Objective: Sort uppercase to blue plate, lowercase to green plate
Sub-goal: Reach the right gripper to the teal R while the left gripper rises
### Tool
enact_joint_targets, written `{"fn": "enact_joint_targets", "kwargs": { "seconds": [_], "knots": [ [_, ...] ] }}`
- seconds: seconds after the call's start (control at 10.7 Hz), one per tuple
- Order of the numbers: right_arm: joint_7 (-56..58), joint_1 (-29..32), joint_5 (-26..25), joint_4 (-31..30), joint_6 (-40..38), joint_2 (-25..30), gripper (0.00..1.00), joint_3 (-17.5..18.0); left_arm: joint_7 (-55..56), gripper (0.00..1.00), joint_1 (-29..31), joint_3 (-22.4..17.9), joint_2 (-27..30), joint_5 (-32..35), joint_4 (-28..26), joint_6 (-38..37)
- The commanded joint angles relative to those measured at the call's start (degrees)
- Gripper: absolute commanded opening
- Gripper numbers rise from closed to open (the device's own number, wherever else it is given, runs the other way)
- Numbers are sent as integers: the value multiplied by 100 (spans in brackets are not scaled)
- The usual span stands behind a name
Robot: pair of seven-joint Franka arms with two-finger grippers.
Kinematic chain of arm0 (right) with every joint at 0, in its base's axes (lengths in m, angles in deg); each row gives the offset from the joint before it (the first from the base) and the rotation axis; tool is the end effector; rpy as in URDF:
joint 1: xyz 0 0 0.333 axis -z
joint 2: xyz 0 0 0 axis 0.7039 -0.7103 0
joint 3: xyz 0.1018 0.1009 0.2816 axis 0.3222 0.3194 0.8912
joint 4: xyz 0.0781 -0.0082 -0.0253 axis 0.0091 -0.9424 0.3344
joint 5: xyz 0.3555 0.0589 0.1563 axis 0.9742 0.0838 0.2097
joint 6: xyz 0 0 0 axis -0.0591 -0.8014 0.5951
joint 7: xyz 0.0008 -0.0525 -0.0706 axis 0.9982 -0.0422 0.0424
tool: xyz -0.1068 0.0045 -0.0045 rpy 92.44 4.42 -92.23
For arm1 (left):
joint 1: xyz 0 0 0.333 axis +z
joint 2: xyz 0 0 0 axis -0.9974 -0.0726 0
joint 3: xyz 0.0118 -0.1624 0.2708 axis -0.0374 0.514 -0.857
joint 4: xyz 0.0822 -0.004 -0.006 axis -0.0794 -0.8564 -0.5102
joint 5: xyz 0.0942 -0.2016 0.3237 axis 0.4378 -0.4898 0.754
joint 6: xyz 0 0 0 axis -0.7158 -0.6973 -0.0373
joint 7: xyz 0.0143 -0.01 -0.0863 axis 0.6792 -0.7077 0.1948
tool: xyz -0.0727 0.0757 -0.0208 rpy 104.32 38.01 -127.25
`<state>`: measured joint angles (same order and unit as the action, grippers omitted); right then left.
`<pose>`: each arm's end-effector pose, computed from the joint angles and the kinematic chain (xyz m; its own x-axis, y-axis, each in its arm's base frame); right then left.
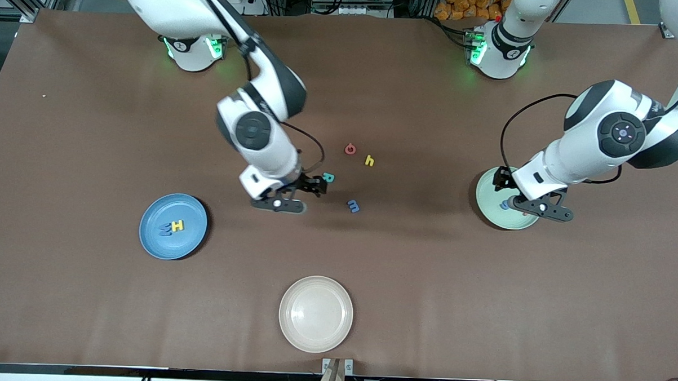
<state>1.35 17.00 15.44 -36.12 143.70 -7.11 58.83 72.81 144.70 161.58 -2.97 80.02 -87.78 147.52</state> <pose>0.5483 0.4223 0.2794 0.9866 -0.1622 -0.0154 -0.1629 -0.9810 -0.1051 0.5669 -0.1110 0.3817 0.9651 -0.2471 -0.0868 -0.2439 -0.9687 0.0461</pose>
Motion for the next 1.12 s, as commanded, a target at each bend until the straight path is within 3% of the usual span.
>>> {"fn": "enact_joint_targets", "kwargs": {
  "seconds": [0.0, 0.37, 1.03],
  "knots": [
    [-1172, -258, -872, 200, 489, -711, 100, -45, 17, 66, 29, 18, 147, -138, 234, -369],
    [-1647, -547, -911, 94, 95, -722, 100, -36, 8, 66, -15, 62, 103, -305, 595, -502],
    [-2098, -654, -884, -116, 95, -695, 98, 140, 87, 66, -24, 80, 120, -332, 578, -502]
  ]
}}
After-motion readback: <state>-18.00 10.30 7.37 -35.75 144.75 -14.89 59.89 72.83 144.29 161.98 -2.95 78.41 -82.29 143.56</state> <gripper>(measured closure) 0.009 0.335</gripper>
